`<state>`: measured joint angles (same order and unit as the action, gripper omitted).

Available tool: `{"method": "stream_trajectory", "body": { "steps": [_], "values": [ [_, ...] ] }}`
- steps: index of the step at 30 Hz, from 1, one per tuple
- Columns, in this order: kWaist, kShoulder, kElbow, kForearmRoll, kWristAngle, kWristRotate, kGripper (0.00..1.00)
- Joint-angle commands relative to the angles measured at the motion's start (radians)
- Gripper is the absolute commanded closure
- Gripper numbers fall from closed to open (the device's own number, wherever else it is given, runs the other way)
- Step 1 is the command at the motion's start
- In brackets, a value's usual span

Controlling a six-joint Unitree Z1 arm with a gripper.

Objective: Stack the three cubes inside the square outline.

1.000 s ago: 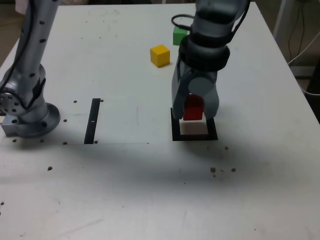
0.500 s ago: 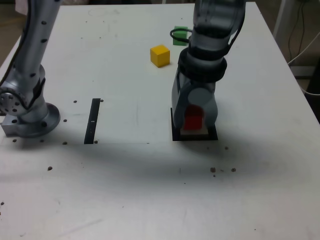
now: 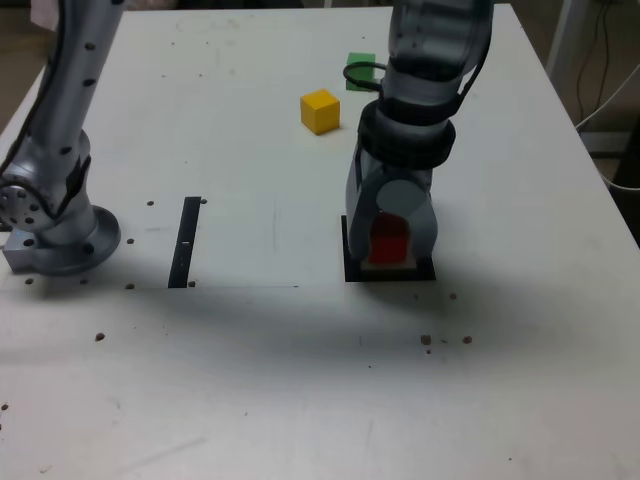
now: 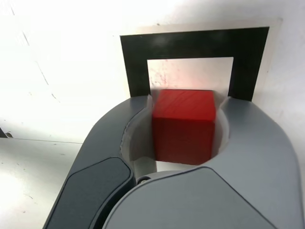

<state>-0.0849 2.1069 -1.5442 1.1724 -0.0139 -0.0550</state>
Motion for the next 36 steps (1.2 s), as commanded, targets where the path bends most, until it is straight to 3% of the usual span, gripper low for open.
{"method": "stream_trajectory", "body": {
  "steps": [1, 3, 6, 15, 21, 27, 36],
  "values": [
    [0.001, 0.004, -0.001, 0.000, -0.003, 0.004, 0.19],
    [0.002, 0.003, 0.004, -0.002, -0.003, 0.004, 0.08],
    [0.002, 0.004, 0.008, -0.002, -0.001, 0.001, 0.01],
    [0.002, -0.006, -0.002, 0.013, 0.012, 0.001, 0.00],
    [0.037, -0.095, 0.025, 0.014, 0.025, -0.005, 0.00],
    [0.169, -0.214, 0.057, 0.086, 0.051, 0.048, 0.00],
    [0.463, -0.256, 0.054, 0.169, 0.103, 0.178, 0.01]
  ]
}}
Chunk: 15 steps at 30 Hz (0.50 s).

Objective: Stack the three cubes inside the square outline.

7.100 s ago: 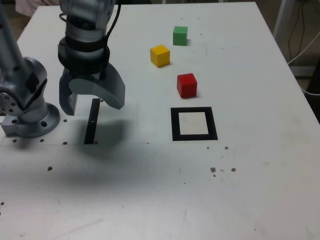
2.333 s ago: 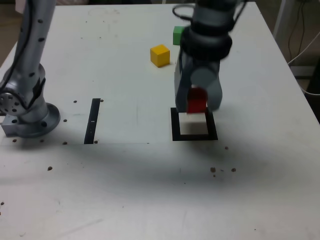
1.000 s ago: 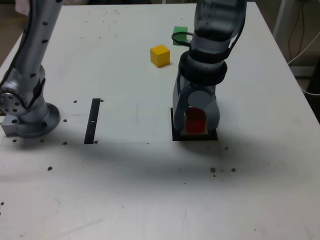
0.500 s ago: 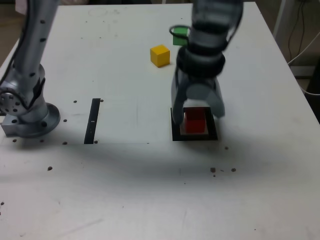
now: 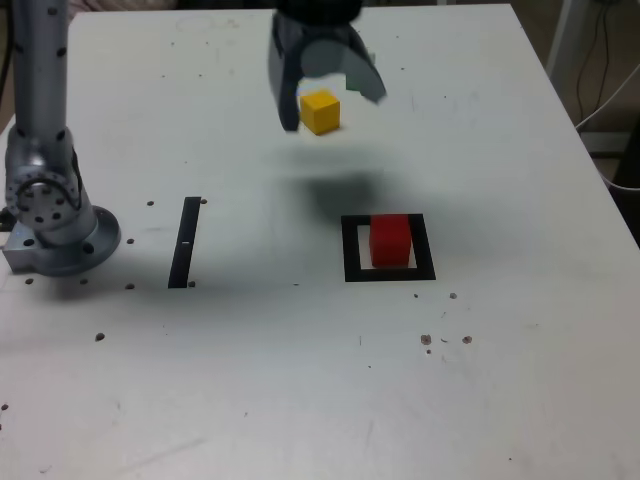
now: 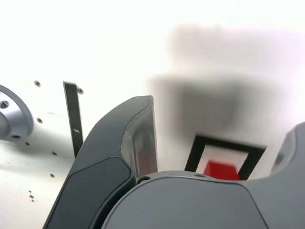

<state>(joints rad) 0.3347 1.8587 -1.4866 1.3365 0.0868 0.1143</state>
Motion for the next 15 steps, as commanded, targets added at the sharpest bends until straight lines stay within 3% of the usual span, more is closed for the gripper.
{"method": "stream_trajectory", "body": {
  "steps": [1, 7, 15],
  "values": [
    [0.079, -0.006, -0.008, 0.005, 0.004, 0.021, 0.01],
    [0.247, 0.063, -0.076, 0.005, 0.011, 0.081, 0.01],
    [0.300, 0.167, -0.110, -0.018, 0.017, 0.072, 0.01]
  ]
}}
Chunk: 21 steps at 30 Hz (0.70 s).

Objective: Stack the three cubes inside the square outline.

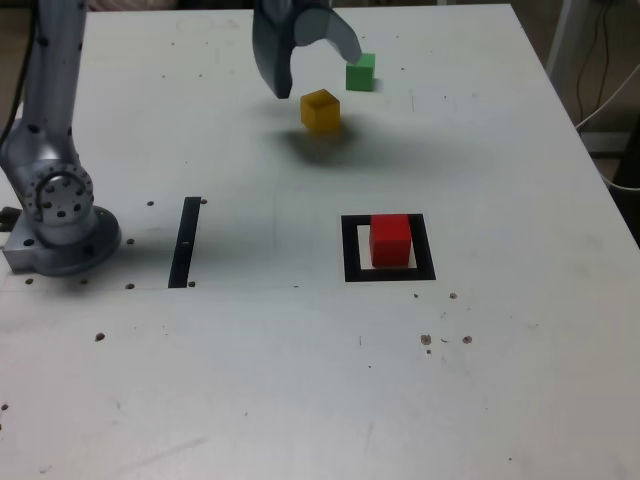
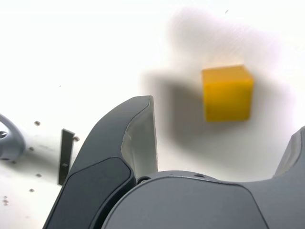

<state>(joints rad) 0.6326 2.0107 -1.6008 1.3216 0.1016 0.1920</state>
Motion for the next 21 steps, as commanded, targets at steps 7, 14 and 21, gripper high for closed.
{"method": "stream_trajectory", "body": {
  "steps": [7, 14, 21],
  "values": [
    [0.008, 0.065, 0.011, -0.019, -0.003, -0.034, 0.05],
    [0.004, 0.116, -0.014, -0.022, 0.000, -0.048, 0.12],
    [-0.014, 0.138, -0.027, -0.033, 0.016, -0.065, 0.17]
  ]
}}
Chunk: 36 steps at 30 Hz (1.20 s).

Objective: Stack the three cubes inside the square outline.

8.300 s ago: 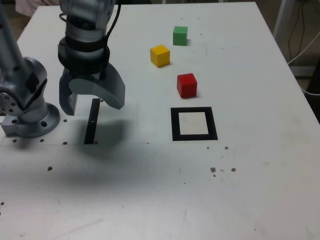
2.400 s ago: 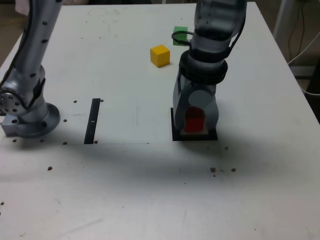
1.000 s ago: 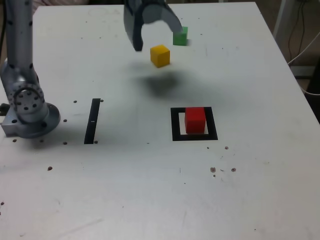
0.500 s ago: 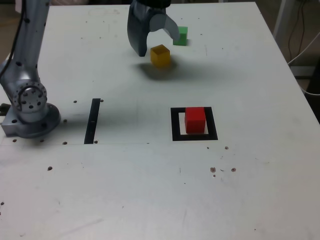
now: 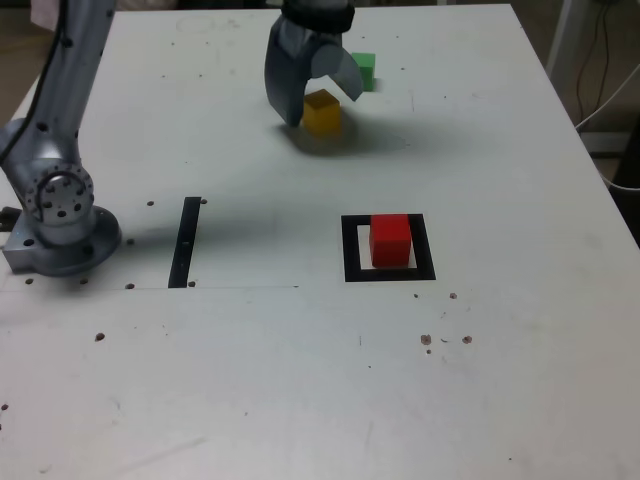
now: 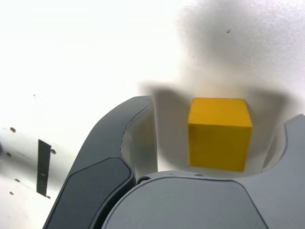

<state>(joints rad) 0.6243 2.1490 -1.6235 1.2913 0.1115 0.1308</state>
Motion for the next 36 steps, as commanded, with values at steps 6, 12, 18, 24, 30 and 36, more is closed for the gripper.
{"method": "stream_trajectory", "body": {
  "steps": [6, 12, 18, 24, 30, 36],
  "values": [
    [-0.020, -0.001, -0.005, -0.006, 0.014, -0.015, 0.28],
    [-0.021, 0.007, -0.003, -0.009, 0.013, -0.013, 0.37],
    [-0.021, 0.021, -0.006, -0.013, 0.008, -0.009, 0.43],
    [-0.022, 0.030, -0.007, -0.015, 0.006, -0.006, 0.53],
    [-0.029, 0.024, -0.010, -0.017, 0.013, -0.003, 0.67],
    [-0.059, -0.004, -0.037, 0.008, 0.018, 0.009, 0.71]
  ]
}}
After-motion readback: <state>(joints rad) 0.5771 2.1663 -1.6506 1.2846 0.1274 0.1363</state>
